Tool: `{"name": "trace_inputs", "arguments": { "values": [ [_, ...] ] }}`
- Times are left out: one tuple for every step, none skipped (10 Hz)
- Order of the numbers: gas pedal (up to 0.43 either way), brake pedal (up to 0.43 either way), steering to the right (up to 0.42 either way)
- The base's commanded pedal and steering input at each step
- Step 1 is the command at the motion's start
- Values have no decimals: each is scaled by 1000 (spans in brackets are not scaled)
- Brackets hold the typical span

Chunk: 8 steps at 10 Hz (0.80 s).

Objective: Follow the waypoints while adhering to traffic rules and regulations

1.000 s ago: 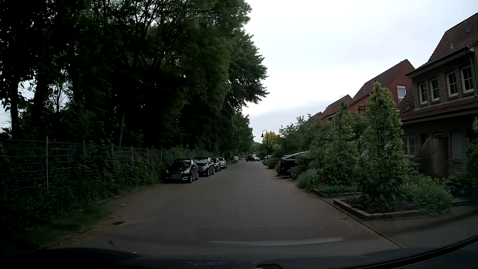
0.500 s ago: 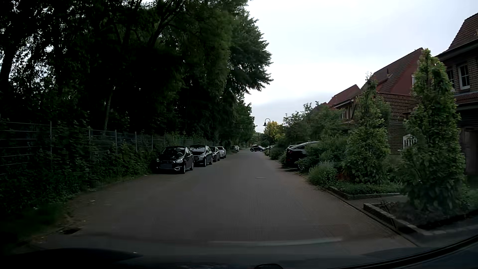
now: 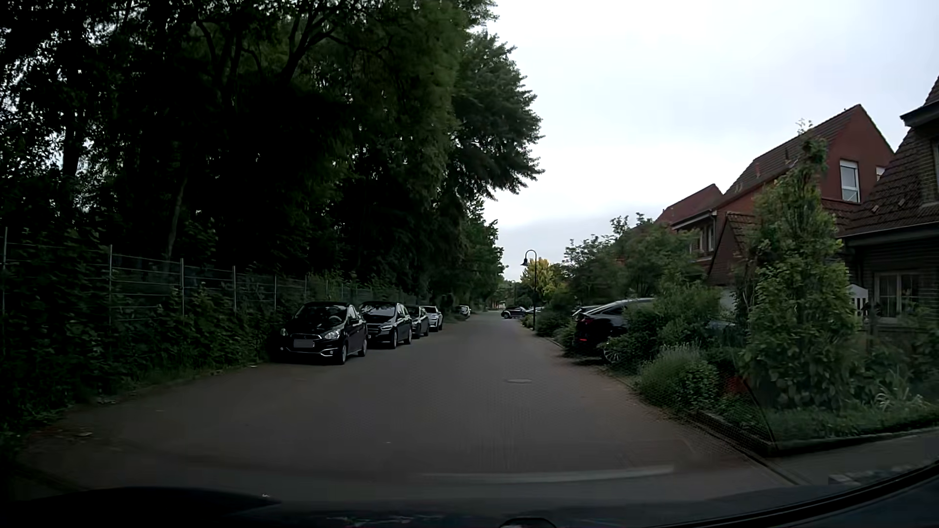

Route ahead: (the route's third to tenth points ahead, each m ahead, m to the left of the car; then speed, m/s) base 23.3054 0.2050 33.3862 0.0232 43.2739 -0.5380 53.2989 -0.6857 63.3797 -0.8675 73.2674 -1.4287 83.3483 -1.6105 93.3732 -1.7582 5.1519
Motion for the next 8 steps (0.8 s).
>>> {"name": "trace_inputs", "arguments": {
  "values": [
    [150,0,-4],
    [150,0,0],
    [150,0,4],
    [150,0,5],
    [150,0,-2],
    [150,0,-1],
    [150,0,2],
    [150,0,2]
  ]
}}
